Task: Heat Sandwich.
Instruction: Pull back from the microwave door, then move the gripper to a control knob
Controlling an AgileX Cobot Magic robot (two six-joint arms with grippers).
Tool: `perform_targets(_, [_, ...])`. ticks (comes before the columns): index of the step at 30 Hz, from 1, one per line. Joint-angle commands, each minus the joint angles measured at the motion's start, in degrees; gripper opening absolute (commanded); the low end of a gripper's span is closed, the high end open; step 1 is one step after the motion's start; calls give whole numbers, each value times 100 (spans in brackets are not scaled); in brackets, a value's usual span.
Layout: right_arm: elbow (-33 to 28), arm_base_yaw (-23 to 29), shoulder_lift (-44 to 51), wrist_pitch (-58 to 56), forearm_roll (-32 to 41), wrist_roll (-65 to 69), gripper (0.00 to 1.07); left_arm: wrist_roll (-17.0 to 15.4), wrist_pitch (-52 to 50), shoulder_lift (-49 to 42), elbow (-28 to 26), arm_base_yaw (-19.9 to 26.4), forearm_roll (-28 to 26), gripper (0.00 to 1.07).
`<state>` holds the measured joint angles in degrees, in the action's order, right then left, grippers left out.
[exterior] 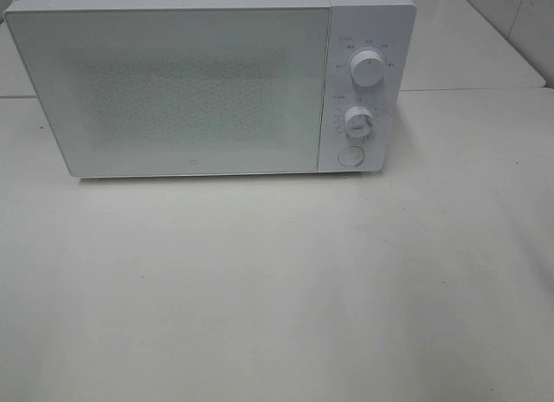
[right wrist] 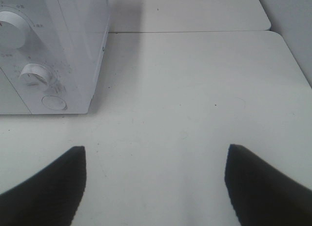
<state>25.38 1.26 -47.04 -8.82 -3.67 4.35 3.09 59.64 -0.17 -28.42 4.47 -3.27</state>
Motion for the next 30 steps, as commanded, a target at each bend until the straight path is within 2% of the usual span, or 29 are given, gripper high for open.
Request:
perform_targets(1, [-11, 17, -384, 607, 6, 11, 75, 0, -29, -155, 6, -29, 11, 97])
perform_targets(9, [-6, 17, -1352, 2154, 6, 315, 75, 0, -29, -155, 6, -29, 11, 97])
perform_targets(18, [-6, 17, -2120, 3518, -11, 470, 75, 0, -29, -155, 6, -29, 11, 97])
perform_targets(21, [-6, 34, -2263, 3667, 0, 332, 75, 0, -29, -155, 6, -29, 11, 97])
perform_targets(26, [-6, 498, -2555, 3988, 367, -561, 75, 0, -29, -155, 6, -29, 11, 97])
perform_targets(28, [-6, 882, -2785, 4240, 837, -1123, 75, 0, -29, -155, 6, -29, 11, 97])
perform_targets(30, [-6, 974, -2842, 4343, 1043, -1249, 75, 0, -29, -155, 6, -29, 11, 97])
